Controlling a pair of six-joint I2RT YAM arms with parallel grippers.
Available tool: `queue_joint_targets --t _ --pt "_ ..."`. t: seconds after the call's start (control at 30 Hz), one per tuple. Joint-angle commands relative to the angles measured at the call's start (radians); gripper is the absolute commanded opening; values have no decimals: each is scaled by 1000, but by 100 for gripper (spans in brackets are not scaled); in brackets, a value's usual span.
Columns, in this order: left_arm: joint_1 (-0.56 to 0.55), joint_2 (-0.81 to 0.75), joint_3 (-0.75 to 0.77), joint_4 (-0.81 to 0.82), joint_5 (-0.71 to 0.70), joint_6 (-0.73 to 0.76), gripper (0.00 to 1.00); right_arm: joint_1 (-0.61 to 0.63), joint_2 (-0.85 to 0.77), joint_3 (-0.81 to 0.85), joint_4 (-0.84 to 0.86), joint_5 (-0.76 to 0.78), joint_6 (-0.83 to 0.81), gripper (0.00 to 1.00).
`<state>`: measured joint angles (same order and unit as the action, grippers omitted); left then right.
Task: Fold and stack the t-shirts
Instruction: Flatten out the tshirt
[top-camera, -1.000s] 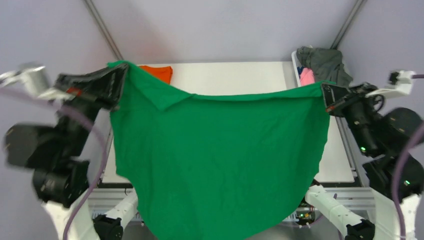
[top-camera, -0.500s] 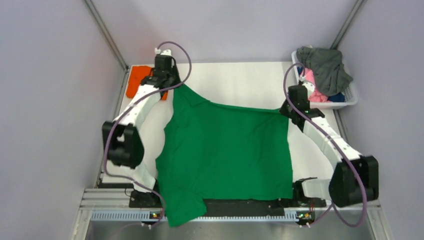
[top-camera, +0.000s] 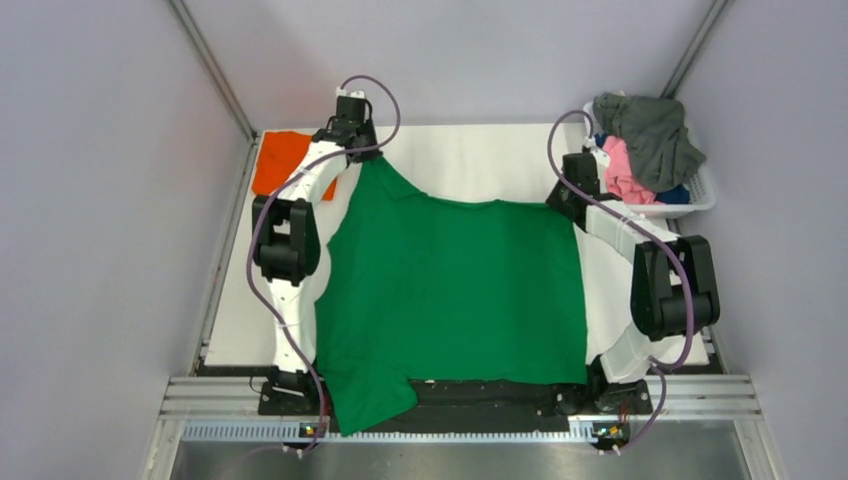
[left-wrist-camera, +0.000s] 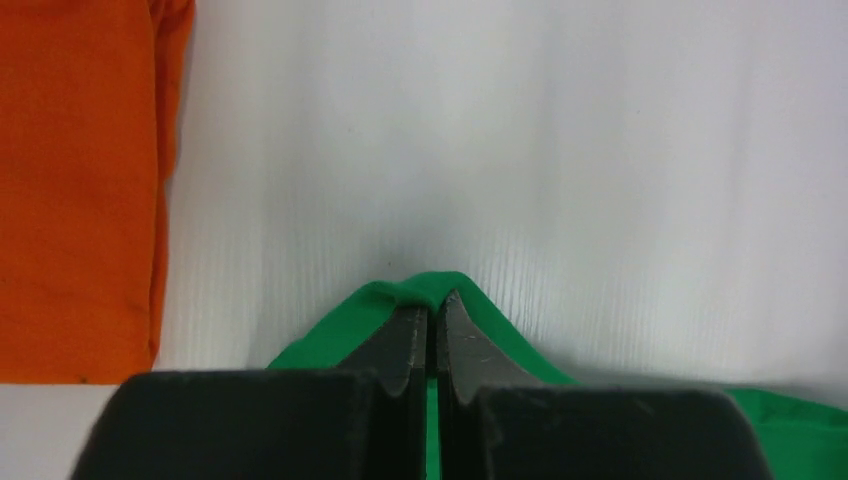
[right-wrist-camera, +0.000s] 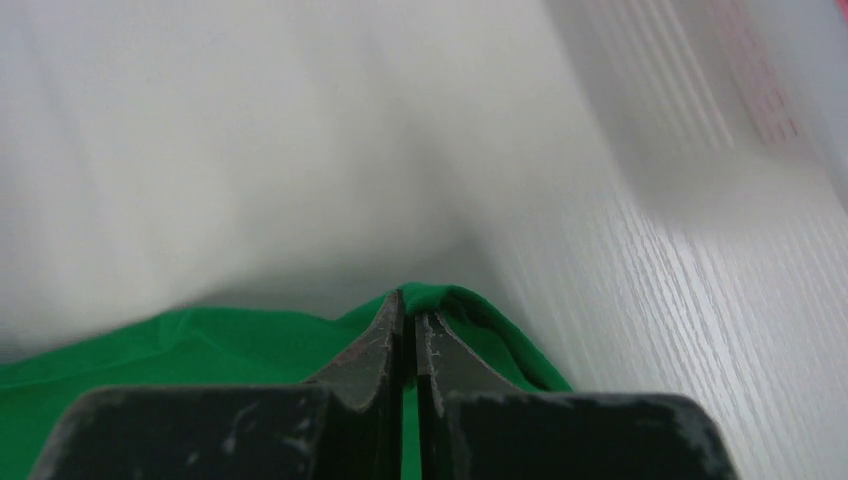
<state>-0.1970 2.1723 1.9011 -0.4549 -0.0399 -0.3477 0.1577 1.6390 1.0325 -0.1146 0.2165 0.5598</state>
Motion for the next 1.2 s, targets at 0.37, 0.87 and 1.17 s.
queue_joint_targets --t 0.37,0.87,1.17 --pt "48 229 462 -38 126 -55 99 -75 198 398 -117 63 -10 91" --pt "6 -75 -191 187 316 -307 99 65 -24 -66 171 -336 -53 96" --pt "-2 -6 -187 167 274 -332 99 97 94 -47 152 -364 -63 95"
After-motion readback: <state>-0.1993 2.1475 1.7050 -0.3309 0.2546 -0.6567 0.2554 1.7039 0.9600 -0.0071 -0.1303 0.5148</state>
